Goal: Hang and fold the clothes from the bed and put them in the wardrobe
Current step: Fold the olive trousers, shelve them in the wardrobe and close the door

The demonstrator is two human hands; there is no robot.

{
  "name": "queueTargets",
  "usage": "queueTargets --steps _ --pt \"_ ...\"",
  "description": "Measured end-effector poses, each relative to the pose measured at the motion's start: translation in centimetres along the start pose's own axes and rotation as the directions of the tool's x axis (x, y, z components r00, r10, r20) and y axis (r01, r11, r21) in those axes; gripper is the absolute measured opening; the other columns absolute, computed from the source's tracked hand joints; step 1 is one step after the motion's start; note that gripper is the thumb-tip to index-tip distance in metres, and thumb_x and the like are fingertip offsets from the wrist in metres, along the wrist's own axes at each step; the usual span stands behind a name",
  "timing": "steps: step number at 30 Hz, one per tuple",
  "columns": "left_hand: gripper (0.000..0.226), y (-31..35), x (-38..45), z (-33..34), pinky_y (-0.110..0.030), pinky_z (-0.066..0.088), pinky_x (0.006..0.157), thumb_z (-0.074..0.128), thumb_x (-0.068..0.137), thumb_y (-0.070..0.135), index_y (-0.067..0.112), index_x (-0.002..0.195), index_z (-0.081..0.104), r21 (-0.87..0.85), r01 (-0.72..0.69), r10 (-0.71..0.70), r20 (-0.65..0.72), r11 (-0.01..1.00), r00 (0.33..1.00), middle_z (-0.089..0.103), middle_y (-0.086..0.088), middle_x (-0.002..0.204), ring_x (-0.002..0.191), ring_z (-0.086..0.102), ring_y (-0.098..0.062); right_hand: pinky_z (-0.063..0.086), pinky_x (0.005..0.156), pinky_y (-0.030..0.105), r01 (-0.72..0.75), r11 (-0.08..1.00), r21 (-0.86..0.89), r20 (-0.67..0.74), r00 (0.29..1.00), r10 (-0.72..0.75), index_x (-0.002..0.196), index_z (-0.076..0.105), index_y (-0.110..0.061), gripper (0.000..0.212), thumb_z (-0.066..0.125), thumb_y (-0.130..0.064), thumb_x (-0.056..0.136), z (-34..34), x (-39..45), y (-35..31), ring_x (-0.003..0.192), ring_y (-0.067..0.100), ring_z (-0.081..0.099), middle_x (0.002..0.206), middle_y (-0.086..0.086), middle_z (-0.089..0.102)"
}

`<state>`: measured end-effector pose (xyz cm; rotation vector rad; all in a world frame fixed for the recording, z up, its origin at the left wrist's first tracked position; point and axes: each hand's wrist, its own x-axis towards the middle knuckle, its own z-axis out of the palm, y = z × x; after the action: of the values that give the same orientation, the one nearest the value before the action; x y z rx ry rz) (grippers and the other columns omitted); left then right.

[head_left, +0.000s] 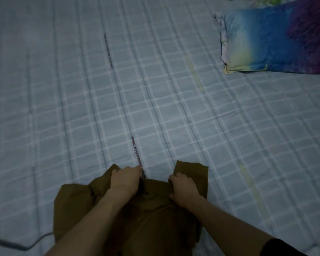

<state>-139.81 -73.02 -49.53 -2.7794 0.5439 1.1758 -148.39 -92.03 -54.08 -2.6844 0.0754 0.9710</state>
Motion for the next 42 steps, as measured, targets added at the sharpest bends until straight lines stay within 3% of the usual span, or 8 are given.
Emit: queueTargets --steps 4,11,16,19,29,32,36,42 --pt "0.015 -0.8 -5.6 -2.6 -0.033 0.033 0.069 0.046 0.094 0.009 0.023 0.098 0.041 -0.04 -0.017 0.005 -0.282 0.999 0.959 0.049 0.003 0.086 0.077 0.049 -0.021 0.046 0.085 0.037 0.029 0.995 0.094 -0.067 0.997 -0.023 0.107 0.054 -0.017 0.029 0.067 -0.03 0.084 -1.8 -2.6 -1.0 0.1 0.024 0.053 0.11 0.006 0.052" --pt "0.027 -3.3 -16.6 -8.8 -0.029 0.023 0.048 0.061 0.081 0.001 0.023 0.088 0.047 -0.056 -0.094 0.03 -0.686 0.994 0.727 0.045 0.007 0.071 0.062 0.044 -0.017 0.049 0.08 0.029 0.187 0.928 0.321 -0.306 0.948 -0.085 0.08 0.055 -0.025 0.016 0.071 -0.025 0.083 -7.7 -9.2 -3.3 0.085 0.008 0.053 0.097 -0.008 0.054" --pt "0.031 -3.5 -25.6 -12.4 -0.034 0.04 0.045 0.069 0.075 -0.002 0.022 0.083 0.049 -0.053 -0.105 0.008 -0.859 0.993 0.512 0.047 0.006 0.066 0.057 0.044 -0.019 0.034 0.11 0.031 0.334 0.871 0.36 -0.42 0.892 -0.169 0.077 0.055 -0.031 0.017 0.071 -0.031 0.085 -11.6 -14.5 -5.5 0.135 0.005 0.033 0.14 -0.007 0.043" --pt "0.025 -3.2 -31.4 -14.4 -0.037 0.042 0.046 0.07 0.074 -0.002 0.016 0.082 0.054 -0.033 -0.096 0.001 -0.945 0.995 0.328 0.051 -0.001 0.066 0.056 0.047 -0.025 0.034 0.104 0.024 0.425 0.839 0.341 -0.479 0.846 -0.234 0.088 0.058 -0.027 0.016 0.073 -0.034 0.084 -13.8 -17.8 -7.6 0.142 0.003 0.023 0.138 -0.007 0.044" --pt "0.017 -4.5 -49.5 -15.8 -0.044 0.049 0.064 0.067 0.083 0.001 0.013 0.092 0.06 -0.08 -0.125 -0.093 -0.99 0.989 -0.106 0.059 -0.003 0.079 0.071 0.055 -0.023 0.036 0.11 0.029 0.594 0.796 0.119 -0.608 0.677 -0.414 0.122 0.061 -0.034 0.04 0.07 -0.042 0.084 -17.5 -27.5 -15.8 0.136 0.01 0.037 0.146 -0.007 0.039" --pt "0.016 -4.5 -54.1 -14.7 -0.047 0.049 0.067 0.066 0.085 0.002 0.015 0.092 0.059 -0.081 -0.112 -0.1 -0.981 0.99 -0.167 0.059 -0.002 0.08 0.072 0.055 -0.023 0.042 0.106 0.03 0.681 0.721 0.132 -0.594 0.637 -0.492 0.125 0.057 -0.039 0.047 0.072 -0.044 0.08 -17.4 -29.6 -17.6 0.13 0.002 0.039 0.142 -0.013 0.037" --pt "0.017 -2.8 -59.8 -12.8 -0.046 0.049 0.066 0.066 0.085 0.0 0.015 0.091 0.06 -0.109 -0.064 -0.121 -0.965 0.992 -0.232 0.059 -0.001 0.078 0.071 0.055 -0.021 0.042 0.087 0.009 0.783 0.617 0.08 -0.577 0.541 -0.612 0.11 0.065 -0.035 0.032 0.074 -0.032 0.08 -16.4 -32.3 -19.4 0.108 -0.008 0.05 0.129 -0.016 0.045" --pt "0.019 0.3 -67.3 -8.8 -0.036 0.049 0.065 0.069 0.084 0.002 0.017 0.091 0.06 -0.201 0.042 -0.185 -0.952 0.979 -0.242 0.06 0.002 0.08 0.072 0.056 -0.017 0.053 0.082 0.037 0.805 0.591 0.05 -0.657 0.472 -0.587 0.086 0.068 -0.025 0.002 0.069 -0.023 0.086 -13.5 -34.9 -19.5 0.083 0.004 0.061 0.09 -0.011 0.064"
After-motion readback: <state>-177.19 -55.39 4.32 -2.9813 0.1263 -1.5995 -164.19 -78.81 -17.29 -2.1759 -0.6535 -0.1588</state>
